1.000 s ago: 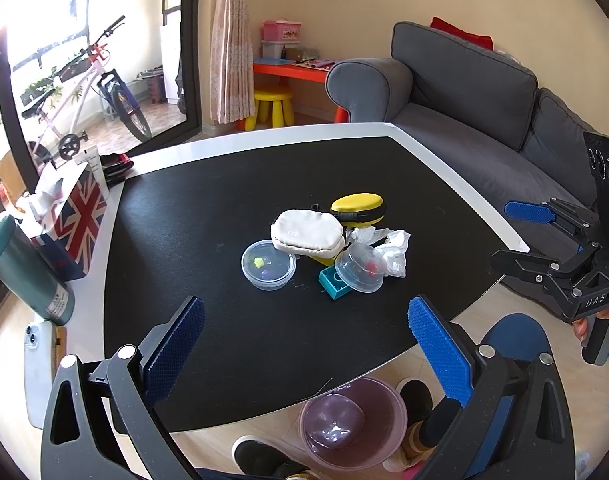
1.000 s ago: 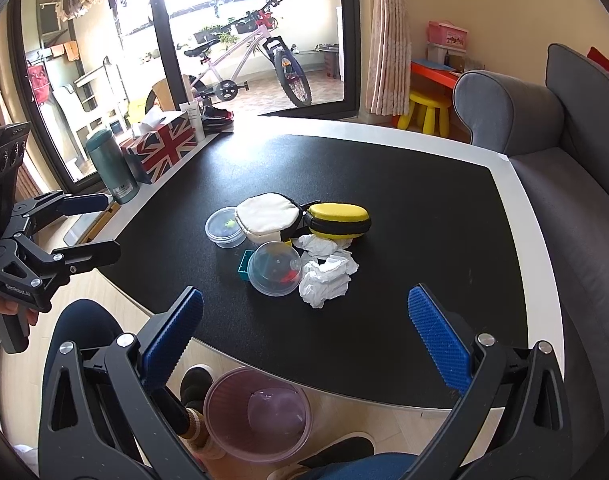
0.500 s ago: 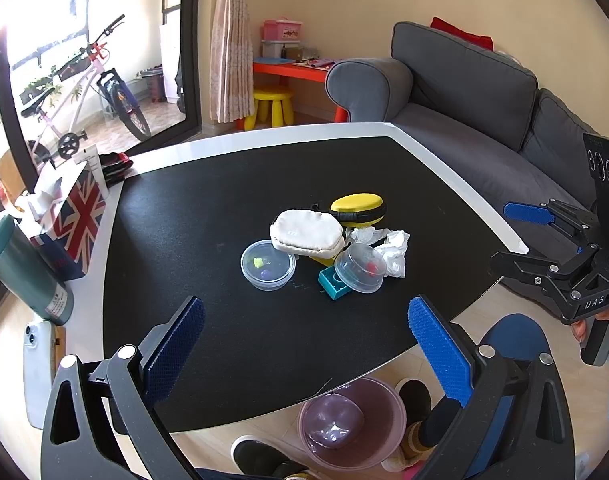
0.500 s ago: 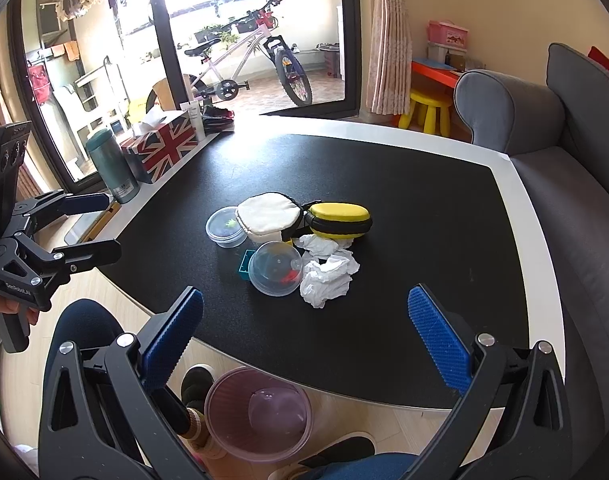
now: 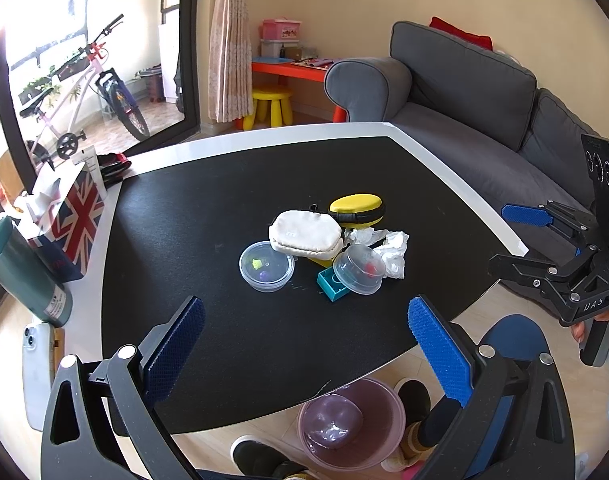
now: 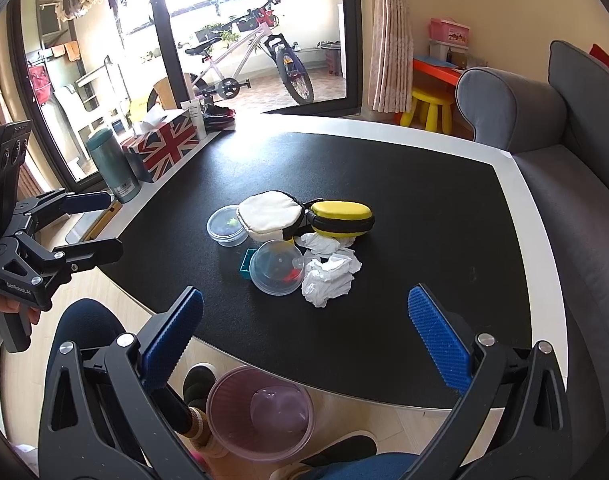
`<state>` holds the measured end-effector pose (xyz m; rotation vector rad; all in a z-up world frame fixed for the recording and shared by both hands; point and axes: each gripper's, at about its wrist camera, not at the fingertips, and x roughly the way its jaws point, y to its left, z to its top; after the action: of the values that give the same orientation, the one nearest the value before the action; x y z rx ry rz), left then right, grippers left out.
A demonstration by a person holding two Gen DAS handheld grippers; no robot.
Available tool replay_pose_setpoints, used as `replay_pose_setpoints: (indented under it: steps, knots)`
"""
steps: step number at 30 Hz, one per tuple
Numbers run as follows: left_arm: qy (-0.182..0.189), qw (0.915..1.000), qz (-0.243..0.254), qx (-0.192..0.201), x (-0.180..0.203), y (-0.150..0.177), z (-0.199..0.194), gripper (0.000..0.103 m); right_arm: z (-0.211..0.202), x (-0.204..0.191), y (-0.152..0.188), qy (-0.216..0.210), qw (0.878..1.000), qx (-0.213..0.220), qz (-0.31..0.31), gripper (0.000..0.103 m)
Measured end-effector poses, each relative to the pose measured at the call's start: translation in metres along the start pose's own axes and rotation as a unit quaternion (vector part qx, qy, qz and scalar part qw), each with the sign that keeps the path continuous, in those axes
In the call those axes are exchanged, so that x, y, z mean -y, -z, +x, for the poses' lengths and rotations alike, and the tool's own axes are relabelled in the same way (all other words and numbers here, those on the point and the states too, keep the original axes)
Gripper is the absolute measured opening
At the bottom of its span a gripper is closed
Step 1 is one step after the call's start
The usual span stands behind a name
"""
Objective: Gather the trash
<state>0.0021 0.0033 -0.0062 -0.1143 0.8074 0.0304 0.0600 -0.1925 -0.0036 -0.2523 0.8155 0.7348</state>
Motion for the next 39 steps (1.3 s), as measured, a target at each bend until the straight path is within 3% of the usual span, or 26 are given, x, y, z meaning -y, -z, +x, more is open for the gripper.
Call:
replay_pose_setpoints:
  steps: [14, 36, 37, 39]
  knots:
    - [0.0, 1.0, -0.004, -0.003, -0.002, 0.0, 0.006, 0.097, 0.02, 0.004, -0.006, -0.025, 0.999, -0.025, 0.006, 0.1]
    - [-0.003, 0.9998, -0.012, -0.016, -0.01, 0.003, 0.015, 0.097, 0.127, -0.012, -0.036, -0.087, 0.988, -0.117, -0.057, 0.1]
    - [-0.003, 0.9998, -0.013, -0.016, -0.011, 0.003, 0.015, 0.097, 0.13, -0.012, -0.036, -0.092, 0.987, -0.119, -0.057, 0.099]
    - [-0.003, 0.9997, -0.014, -0.018, -0.012, 0.003, 0.015, 0.097, 0.136, -0.014, -0.035, -0.093, 0.986, -0.127, -0.06, 0.085]
